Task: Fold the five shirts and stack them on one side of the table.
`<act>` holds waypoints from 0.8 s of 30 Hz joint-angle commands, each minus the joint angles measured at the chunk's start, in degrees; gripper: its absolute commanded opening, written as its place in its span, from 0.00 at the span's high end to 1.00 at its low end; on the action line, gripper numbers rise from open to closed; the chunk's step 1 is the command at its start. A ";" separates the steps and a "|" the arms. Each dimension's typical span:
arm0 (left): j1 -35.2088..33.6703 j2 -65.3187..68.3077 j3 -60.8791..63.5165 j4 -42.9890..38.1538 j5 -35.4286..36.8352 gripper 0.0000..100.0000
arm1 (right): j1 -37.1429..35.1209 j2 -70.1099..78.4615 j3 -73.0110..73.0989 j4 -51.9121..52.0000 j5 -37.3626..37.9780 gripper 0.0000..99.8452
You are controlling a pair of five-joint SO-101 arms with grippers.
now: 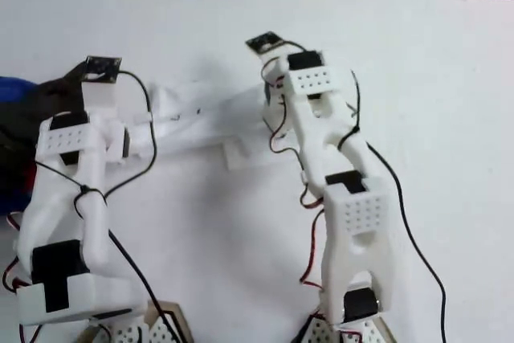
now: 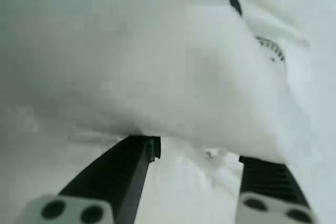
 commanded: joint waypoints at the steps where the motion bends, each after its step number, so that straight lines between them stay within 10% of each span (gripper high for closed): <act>1: -0.70 -0.70 -0.66 -0.79 0.18 0.98 | 0.75 2.77 -2.64 -2.59 -0.26 0.75; 8: -0.53 -0.79 -0.66 -0.70 0.09 0.98 | 2.07 1.19 -4.48 -2.24 -0.62 0.99; 24: -0.35 -0.79 -17.71 20.48 0.35 0.98 | 2.24 -24.40 -5.01 12.00 -0.18 0.98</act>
